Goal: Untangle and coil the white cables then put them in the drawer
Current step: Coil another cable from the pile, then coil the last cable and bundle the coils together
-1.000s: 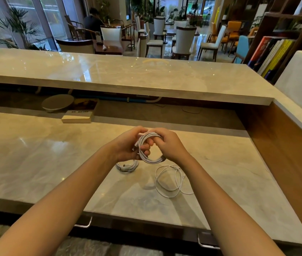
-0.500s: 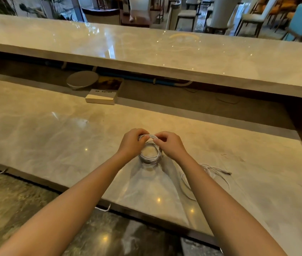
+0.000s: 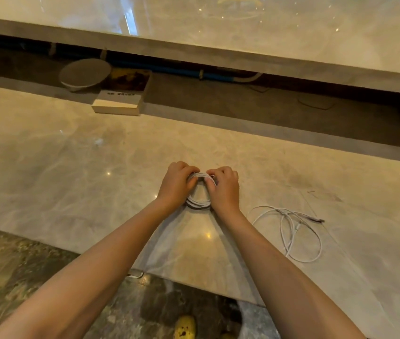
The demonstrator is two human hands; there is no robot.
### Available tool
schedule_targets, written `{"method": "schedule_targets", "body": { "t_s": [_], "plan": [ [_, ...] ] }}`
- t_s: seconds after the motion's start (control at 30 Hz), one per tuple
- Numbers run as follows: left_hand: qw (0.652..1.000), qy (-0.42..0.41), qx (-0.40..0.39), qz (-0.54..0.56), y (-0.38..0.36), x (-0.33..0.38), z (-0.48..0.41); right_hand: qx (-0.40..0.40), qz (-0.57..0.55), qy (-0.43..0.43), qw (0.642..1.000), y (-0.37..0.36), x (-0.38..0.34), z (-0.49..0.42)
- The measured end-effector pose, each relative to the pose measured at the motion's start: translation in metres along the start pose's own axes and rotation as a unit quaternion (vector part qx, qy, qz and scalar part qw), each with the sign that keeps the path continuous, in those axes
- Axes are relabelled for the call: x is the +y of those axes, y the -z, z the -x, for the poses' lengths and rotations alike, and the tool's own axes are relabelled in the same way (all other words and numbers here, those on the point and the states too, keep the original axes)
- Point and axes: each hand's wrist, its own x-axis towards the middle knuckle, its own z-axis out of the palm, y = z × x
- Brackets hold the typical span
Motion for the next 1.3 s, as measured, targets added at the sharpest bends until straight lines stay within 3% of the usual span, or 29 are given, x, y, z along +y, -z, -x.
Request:
{"method": "schedule_targets", "body": {
  "t_s": [0.2, 0.3, 0.37, 0.5, 0.63, 0.8, 0.93, 1.03, 1.13, 1.3],
  "plan": [
    [0.999, 0.0, 0.024, -0.035, 0.006, 0.003, -0.003, -0.137, -0.046, -0.016, 0.989, 0.018, 0.005, -0.002],
    [0.997, -0.016, 0.048, -0.052, 0.009, 0.03, -0.002, -0.122, -0.067, -0.021, 0.99, 0.051, 0.021, 0.001],
    [0.998, -0.047, 0.036, -0.024, 0.006, 0.057, 0.003, -0.094, -0.02, -0.014, 0.995, 0.08, 0.043, 0.003],
    [0.992, -0.098, -0.077, 0.025, -0.027, 0.104, 0.019, -0.047, 0.108, -0.053, 0.992, 0.13, 0.089, 0.018],
    [0.98, -0.08, -0.179, -0.028, -0.074, 0.12, 0.024, -0.125, 0.233, -0.104, 0.959, 0.155, 0.12, 0.036],
    [0.985, -0.07, -0.157, -0.026, -0.093, 0.127, 0.03, -0.09, 0.182, -0.134, 0.97, 0.159, 0.139, 0.053],
    [0.985, -0.085, -0.152, 0.013, -0.083, 0.132, 0.037, 0.029, 0.002, -0.157, 0.987, 0.185, 0.136, 0.061],
    [0.986, -0.087, -0.112, 0.088, -0.061, 0.152, 0.037, 0.092, -0.141, -0.107, 0.98, 0.212, 0.108, 0.066],
    [0.975, -0.129, -0.051, 0.175, -0.031, 0.194, 0.034, 0.085, -0.189, -0.04, 0.978, 0.236, 0.074, 0.069],
    [0.95, -0.188, -0.079, 0.236, 0.019, 0.257, 0.04, 0.084, -0.239, 0.013, 0.967, 0.273, 0.035, 0.071]
  ]
}}
